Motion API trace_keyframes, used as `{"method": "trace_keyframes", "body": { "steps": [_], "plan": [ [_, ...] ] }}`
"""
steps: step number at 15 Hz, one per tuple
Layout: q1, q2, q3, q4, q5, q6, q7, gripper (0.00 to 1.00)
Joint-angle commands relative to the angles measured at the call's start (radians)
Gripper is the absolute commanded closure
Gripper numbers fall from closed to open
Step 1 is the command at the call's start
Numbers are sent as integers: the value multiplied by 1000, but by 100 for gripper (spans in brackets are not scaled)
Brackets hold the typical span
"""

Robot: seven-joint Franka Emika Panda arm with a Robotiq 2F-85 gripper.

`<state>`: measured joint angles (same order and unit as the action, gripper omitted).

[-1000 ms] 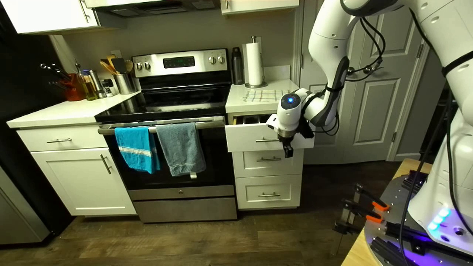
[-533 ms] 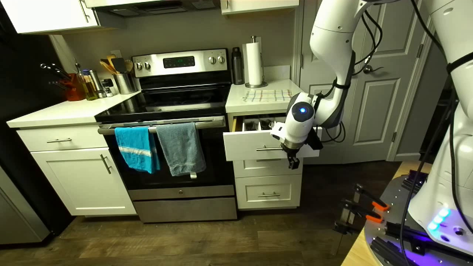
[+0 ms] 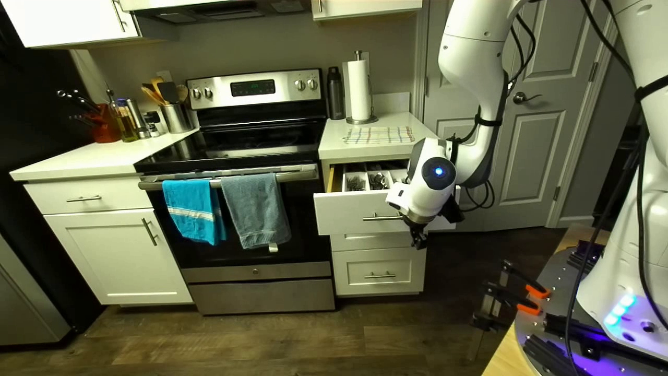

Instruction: Open the topmost drawer on the right.

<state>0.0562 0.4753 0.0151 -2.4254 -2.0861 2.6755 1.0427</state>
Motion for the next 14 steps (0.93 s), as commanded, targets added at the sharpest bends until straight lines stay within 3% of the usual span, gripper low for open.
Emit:
{"method": "trace_keyframes", "body": {
  "steps": [1,3,4,5,6,14],
  "plan": [
    [34,-76,27,-35,-33,-53,31,0],
    [43,-100,26,-51,-25,-68,21,0],
    [-19,-109,86,-60,-15,-93,-13,0],
    [-21,-111,91,-64,-8,-105,-21,0],
    [-56,-34,86,-44,5,-83,-18,0],
    [-62,-39,98,-53,4,-96,-15,0]
  ]
}}
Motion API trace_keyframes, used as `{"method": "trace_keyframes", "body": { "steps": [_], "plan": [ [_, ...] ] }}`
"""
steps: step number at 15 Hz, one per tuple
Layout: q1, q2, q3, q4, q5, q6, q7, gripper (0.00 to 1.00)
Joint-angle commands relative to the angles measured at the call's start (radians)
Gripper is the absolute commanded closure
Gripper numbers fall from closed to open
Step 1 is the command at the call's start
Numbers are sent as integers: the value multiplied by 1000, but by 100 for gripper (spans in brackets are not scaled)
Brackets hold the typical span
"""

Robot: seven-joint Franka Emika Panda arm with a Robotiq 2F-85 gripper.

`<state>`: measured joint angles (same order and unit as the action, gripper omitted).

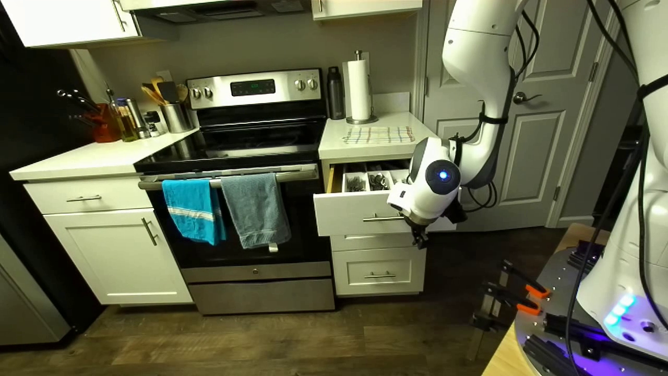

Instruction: Open the topmost drawer on the right.

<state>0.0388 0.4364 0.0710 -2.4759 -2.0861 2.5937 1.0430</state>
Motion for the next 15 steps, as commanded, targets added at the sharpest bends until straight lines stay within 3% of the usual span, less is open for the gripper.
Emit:
{"method": "trace_keyframes", "body": {
  "steps": [1,9,15],
  "plan": [
    [-51,-9,46,-12,-6,-11,-1,0],
    [-18,-264,113,-181,4,-131,56,0],
    [13,-403,109,-238,-5,-76,68,0]
  ]
}}
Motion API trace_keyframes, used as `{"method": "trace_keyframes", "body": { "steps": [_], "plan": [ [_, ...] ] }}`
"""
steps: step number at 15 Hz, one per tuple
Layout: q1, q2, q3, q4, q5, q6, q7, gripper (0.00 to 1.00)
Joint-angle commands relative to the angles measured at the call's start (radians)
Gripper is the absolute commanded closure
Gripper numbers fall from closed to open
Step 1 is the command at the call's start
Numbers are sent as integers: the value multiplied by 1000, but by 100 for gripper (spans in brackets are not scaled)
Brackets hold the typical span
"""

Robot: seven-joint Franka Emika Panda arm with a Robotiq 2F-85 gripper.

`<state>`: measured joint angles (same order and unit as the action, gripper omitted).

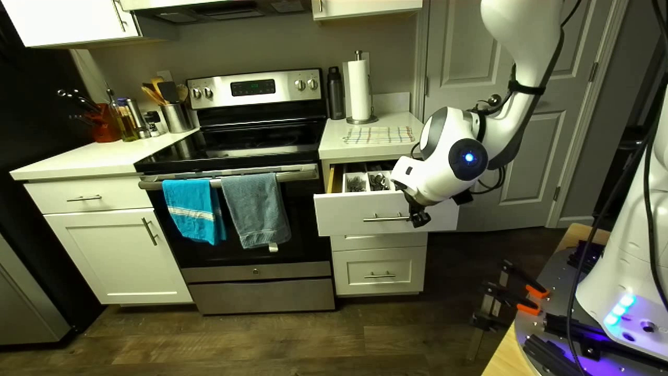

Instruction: Open the topmost drawer on the right.

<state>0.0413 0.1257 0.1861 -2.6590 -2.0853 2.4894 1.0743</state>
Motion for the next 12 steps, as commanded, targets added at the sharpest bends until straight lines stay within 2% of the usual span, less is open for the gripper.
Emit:
{"method": "trace_keyframes", "body": {
  "steps": [1,8,9,12],
  "plan": [
    [13,-111,-11,-59,-12,44,47,0],
    [7,-180,-78,-42,-55,220,71,0],
    [24,-144,-71,-27,-4,172,24,0],
    [25,-145,-79,-26,-5,179,25,0]
  ]
}}
